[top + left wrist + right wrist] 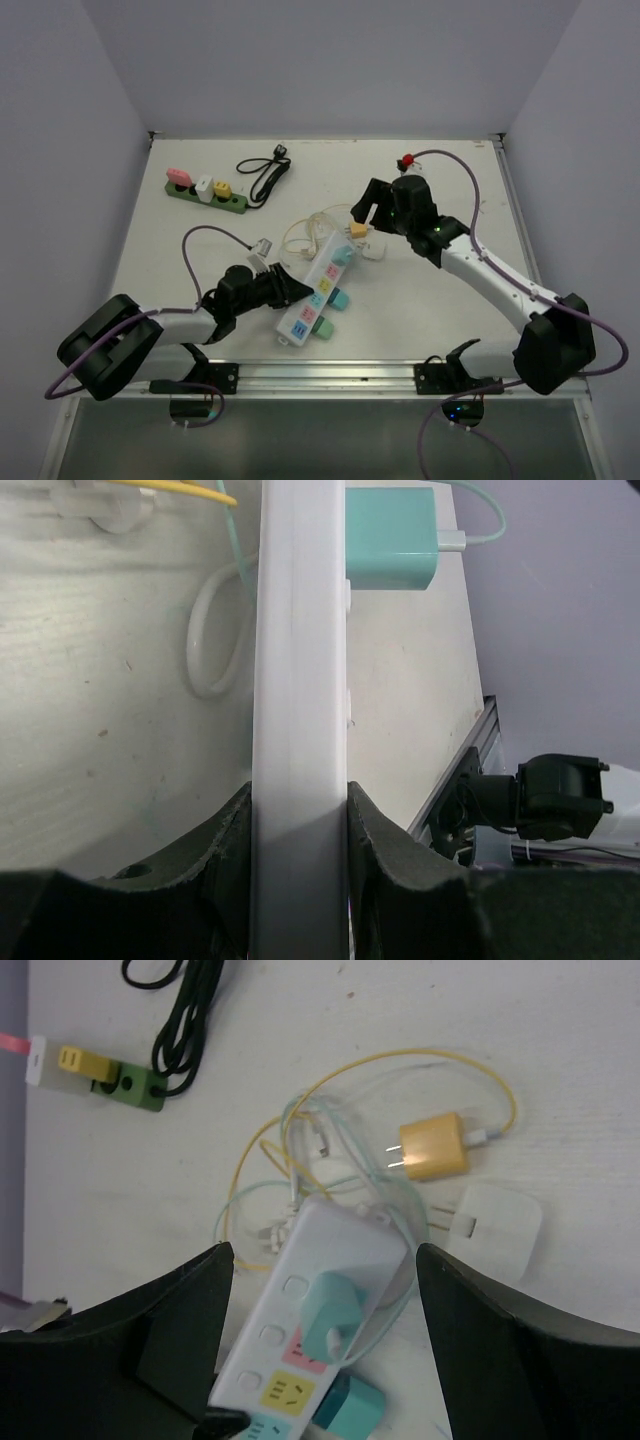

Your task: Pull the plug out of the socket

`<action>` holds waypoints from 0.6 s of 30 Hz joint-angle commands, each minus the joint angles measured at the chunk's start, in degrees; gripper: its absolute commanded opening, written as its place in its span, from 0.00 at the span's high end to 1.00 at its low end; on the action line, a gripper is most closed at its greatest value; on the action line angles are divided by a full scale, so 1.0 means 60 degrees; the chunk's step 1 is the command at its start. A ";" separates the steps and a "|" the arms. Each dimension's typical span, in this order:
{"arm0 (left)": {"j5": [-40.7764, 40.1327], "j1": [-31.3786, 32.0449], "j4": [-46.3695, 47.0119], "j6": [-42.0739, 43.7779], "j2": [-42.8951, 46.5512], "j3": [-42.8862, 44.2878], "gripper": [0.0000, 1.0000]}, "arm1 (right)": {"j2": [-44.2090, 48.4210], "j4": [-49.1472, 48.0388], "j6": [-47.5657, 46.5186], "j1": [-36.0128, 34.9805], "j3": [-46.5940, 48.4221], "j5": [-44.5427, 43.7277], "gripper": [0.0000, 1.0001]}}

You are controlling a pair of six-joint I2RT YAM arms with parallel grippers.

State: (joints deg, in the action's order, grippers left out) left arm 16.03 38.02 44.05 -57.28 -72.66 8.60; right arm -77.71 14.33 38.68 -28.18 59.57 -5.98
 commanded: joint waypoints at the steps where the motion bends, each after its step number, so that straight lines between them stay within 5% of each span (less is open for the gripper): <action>1: -0.0766 -0.0038 0.0260 0.0274 -0.0091 0.0617 1.00 | 0.0953 -0.0672 0.1152 -0.0880 -0.0903 -0.0863 0.22; 9: -0.0885 -0.0023 0.0743 -0.0195 -0.0268 0.0354 1.00 | 0.1103 -0.1215 0.2400 -0.2522 -0.2003 -0.2270 0.23; 18: -0.0973 -0.0038 0.1227 -0.0503 -0.0238 -0.0085 1.00 | -0.0157 -0.1846 0.3017 -0.2919 -0.1858 -0.2680 0.27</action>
State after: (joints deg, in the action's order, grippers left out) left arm 12.34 38.02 45.60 -59.53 -74.19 8.69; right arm -77.47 7.09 53.89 -45.28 47.53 -18.33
